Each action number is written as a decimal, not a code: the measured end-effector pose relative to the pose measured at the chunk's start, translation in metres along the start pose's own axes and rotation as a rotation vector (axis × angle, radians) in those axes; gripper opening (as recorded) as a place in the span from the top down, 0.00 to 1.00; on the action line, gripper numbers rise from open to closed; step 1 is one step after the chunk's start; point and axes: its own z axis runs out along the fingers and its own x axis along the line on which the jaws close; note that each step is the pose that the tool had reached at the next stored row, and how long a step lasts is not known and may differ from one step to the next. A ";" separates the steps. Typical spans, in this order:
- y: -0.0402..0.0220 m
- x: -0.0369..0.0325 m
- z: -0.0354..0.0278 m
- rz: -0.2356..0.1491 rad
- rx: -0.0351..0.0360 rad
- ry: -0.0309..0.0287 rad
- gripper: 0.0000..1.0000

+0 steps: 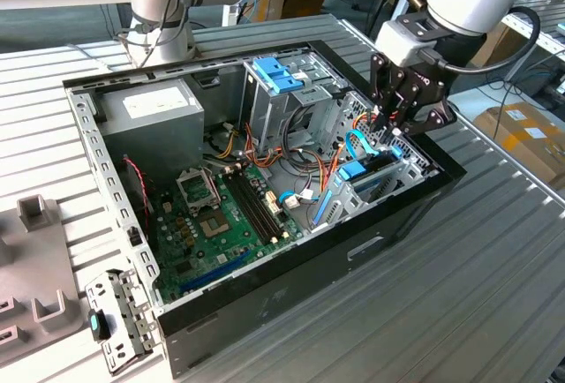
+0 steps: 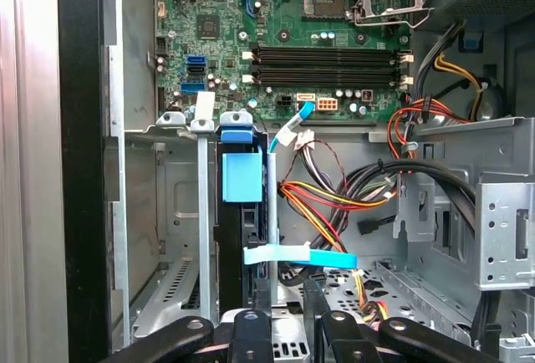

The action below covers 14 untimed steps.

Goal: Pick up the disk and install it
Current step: 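Insert the second disk wire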

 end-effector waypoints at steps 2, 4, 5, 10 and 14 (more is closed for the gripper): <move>0.0000 0.0000 -0.0006 0.000 0.0000 0.0000 0.71; -0.0001 -0.0002 -0.0038 0.000 0.0000 -0.0001 0.71; -0.0001 -0.0002 -0.0042 0.000 0.0000 -0.0003 0.71; -0.0010 -0.0005 -0.0044 -0.001 -0.0001 0.0001 0.71; -0.0043 -0.0013 -0.0042 -0.008 -0.0004 -0.0002 0.71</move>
